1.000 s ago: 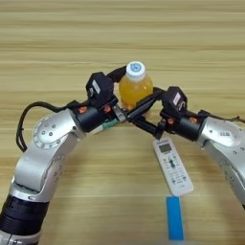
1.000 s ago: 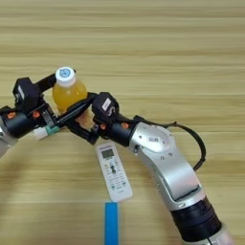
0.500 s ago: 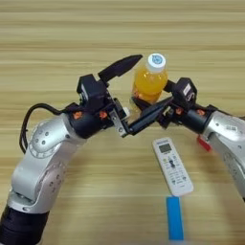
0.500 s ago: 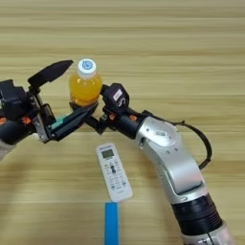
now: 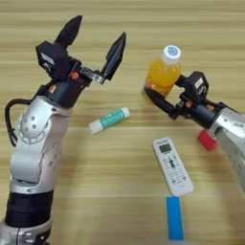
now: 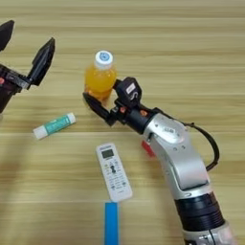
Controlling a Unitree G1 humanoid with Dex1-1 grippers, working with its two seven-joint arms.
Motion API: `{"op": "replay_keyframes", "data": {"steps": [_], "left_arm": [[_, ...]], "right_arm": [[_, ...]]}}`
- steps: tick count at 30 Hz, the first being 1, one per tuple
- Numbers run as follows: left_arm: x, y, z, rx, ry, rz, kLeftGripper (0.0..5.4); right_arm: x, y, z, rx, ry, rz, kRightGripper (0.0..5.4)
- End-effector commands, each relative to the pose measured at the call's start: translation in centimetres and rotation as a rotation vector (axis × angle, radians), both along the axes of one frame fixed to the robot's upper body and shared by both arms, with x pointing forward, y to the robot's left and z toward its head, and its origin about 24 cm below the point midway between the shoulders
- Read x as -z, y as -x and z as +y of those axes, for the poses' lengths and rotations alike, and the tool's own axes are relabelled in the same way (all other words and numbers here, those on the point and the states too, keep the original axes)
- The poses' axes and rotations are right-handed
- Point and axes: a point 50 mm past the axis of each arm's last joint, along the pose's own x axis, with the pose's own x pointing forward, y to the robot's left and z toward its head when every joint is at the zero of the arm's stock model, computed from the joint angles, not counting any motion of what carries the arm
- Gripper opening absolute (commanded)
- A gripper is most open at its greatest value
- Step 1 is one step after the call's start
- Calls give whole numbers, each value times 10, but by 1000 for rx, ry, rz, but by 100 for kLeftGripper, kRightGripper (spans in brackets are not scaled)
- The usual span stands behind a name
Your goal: Move the objects on the table
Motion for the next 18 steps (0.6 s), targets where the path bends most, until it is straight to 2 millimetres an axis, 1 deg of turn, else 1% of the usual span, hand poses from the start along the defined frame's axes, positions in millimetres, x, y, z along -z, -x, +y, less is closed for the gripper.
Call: {"op": "replay_keyframes", "data": {"steps": [1, 3, 7, 9, 11, 14, 18], "left_arm": [[35, -4, 16, -167, -34, 155, 540], [49, -1, 23, -224, -53, 200, 540], [66, 3, 30, -289, -88, 239, 540], [75, 2, 38, -349, -78, 262, 540], [82, 0, 43, -396, -47, 280, 540], [89, -1, 47, -442, -51, 258, 540], [96, 0, 51, -475, -28, 243, 540]], "right_arm": [[-16, -10, -11, 70, -2, -77, 342], [-18, -13, -16, 103, -5, -84, 342], [-18, -19, -25, 177, -8, -97, 342], [-18, -22, -31, 222, -22, -94, 342], [-17, -24, -37, 259, -27, -91, 342], [-15, -27, -45, 319, -27, -88, 342], [-5, -24, -56, 399, -8, -103, 342]]}}
